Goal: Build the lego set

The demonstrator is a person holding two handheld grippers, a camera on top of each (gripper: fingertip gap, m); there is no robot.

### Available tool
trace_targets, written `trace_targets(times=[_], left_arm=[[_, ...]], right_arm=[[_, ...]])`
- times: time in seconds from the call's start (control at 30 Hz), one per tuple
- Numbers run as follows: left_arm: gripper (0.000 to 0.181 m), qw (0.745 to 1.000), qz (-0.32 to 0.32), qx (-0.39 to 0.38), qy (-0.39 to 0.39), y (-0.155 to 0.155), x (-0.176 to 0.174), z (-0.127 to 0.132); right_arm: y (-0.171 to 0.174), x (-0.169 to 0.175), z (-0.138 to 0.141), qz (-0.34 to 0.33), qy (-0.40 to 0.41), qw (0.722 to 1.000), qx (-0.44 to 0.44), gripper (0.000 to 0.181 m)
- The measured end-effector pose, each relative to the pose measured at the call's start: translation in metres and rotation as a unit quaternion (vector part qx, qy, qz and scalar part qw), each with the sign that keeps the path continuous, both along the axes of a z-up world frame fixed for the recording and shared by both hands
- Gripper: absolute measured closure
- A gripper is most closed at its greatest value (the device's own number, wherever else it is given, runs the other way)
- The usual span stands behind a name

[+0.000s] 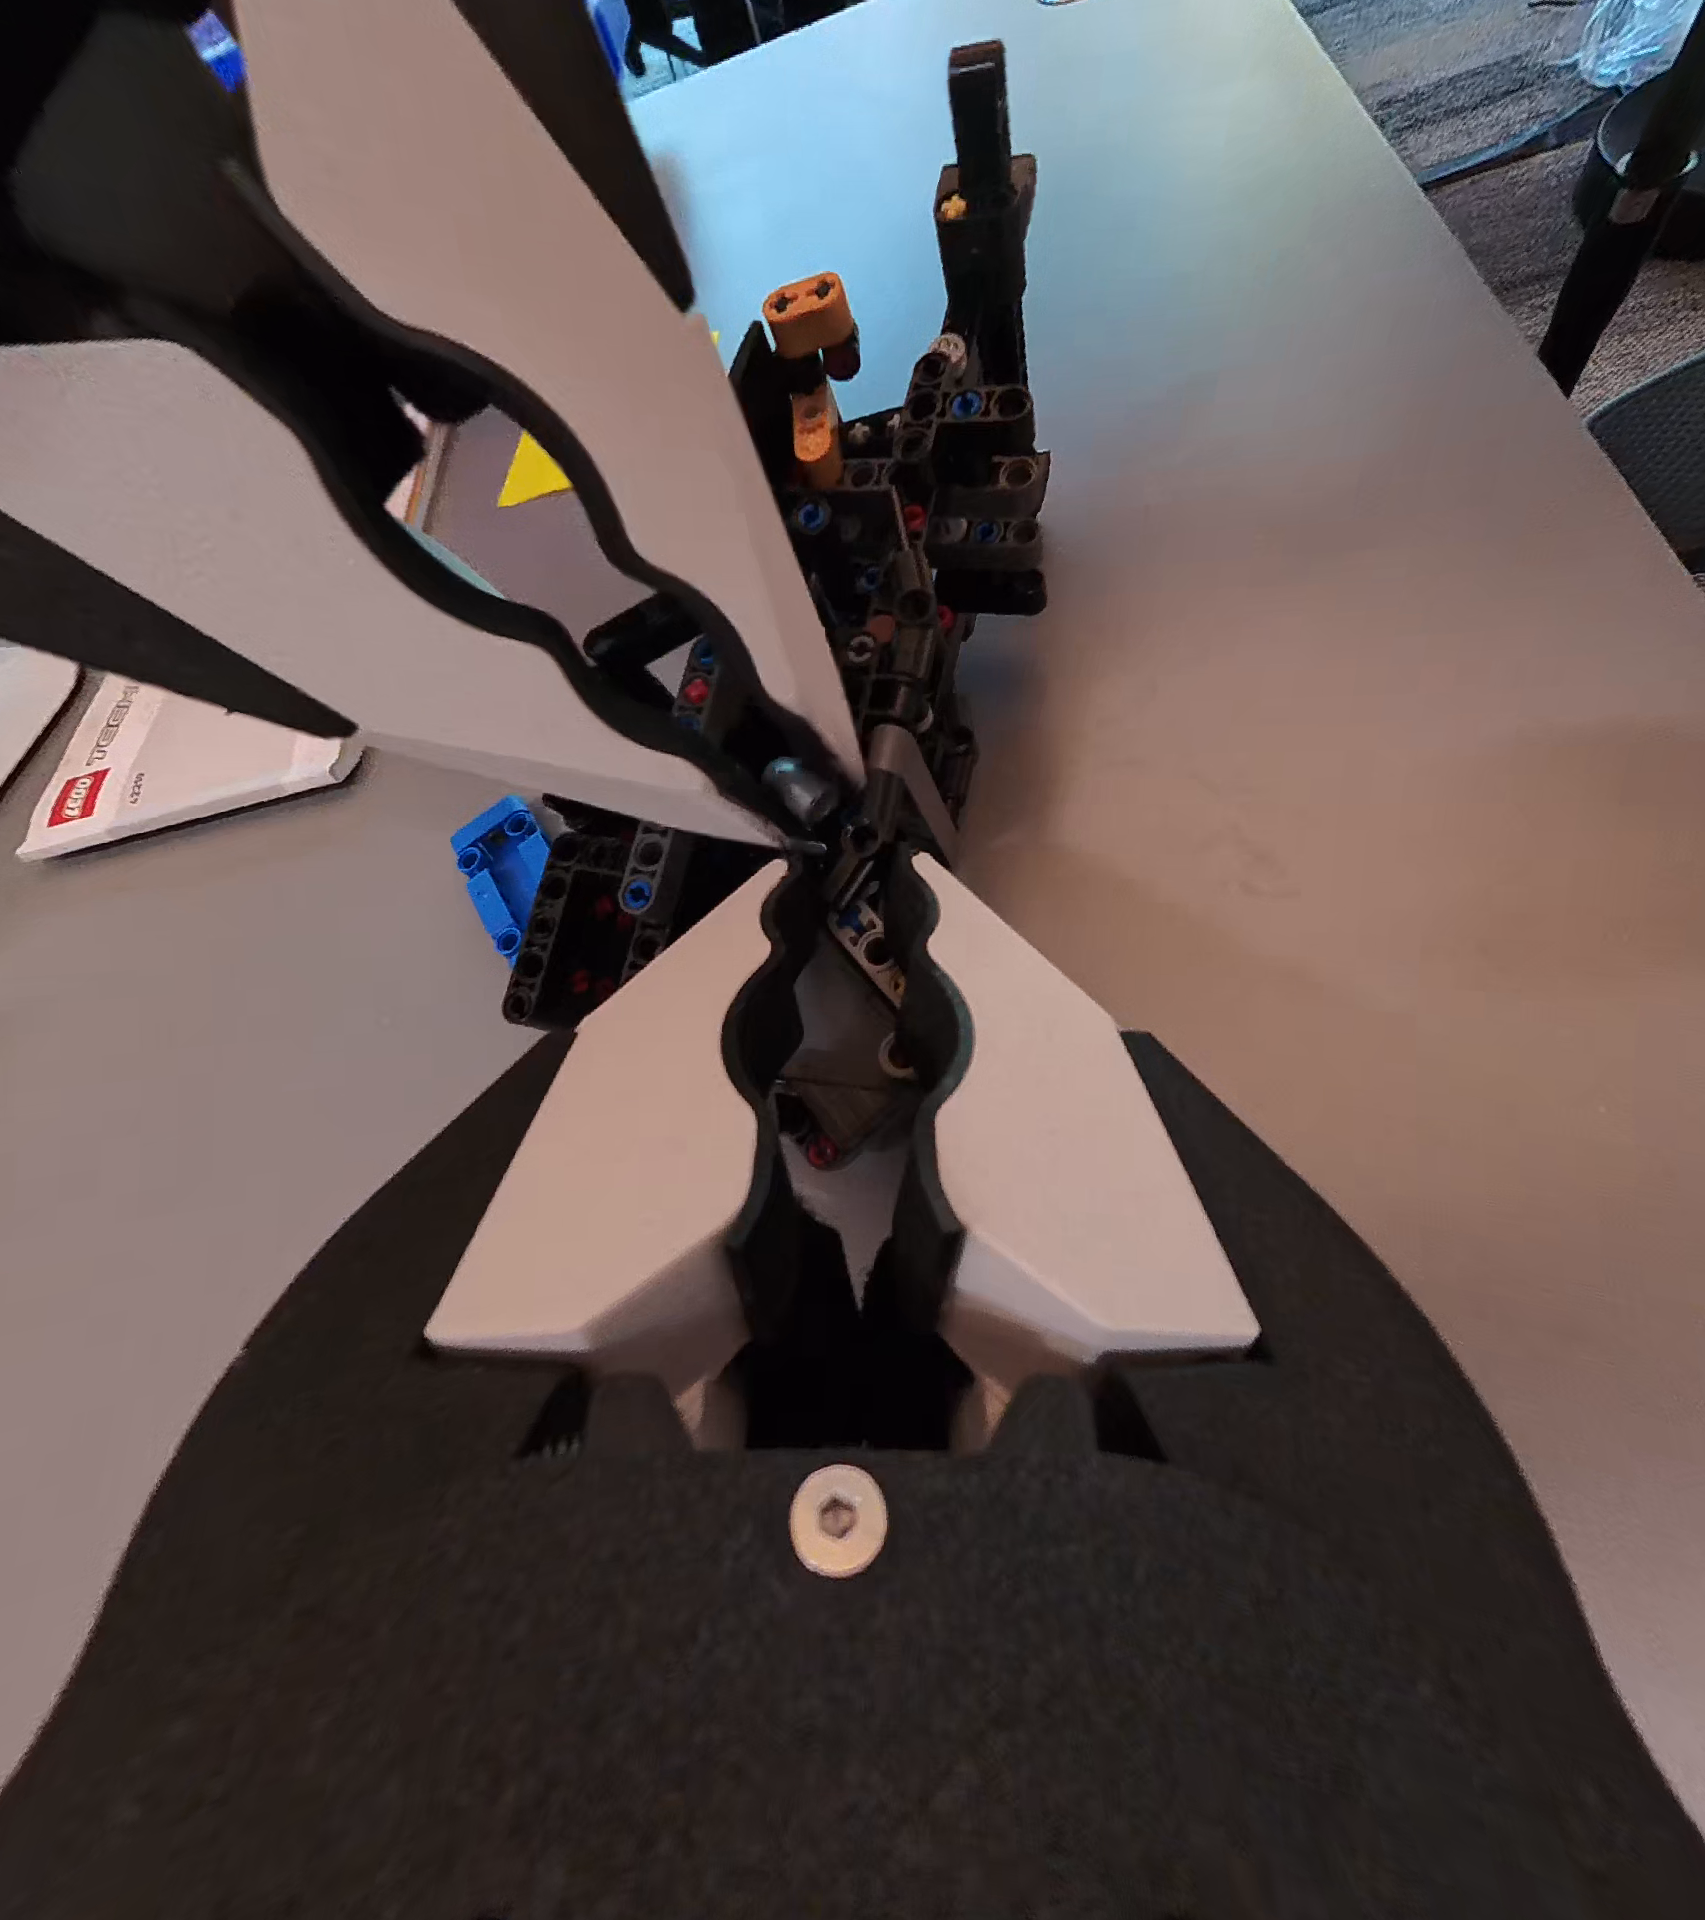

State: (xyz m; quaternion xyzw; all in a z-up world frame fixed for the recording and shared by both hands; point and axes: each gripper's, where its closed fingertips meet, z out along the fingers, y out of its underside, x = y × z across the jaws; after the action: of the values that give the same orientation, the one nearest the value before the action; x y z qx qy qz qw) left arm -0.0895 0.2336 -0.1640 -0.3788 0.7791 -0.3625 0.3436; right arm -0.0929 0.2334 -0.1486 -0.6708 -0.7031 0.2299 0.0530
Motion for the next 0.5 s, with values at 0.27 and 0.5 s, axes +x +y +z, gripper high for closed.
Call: trace_targets(times=[0.27, 0.5], left_arm=[[0.169, 1.0, 0.005, 0.008, -0.006, 0.0014, 0.0011, 0.0002], [0.169, 1.0, 0.013, 0.004, -0.003, 0.0037, 0.0038, 0.0005]], right_arm=[[0.0041, 0.0009, 0.0006, -0.034, 0.058, 0.997, 0.042, 0.174], [0.0071, 0.0037, 0.0027, -0.072, 0.083, 0.993, 0.033, 0.173]])
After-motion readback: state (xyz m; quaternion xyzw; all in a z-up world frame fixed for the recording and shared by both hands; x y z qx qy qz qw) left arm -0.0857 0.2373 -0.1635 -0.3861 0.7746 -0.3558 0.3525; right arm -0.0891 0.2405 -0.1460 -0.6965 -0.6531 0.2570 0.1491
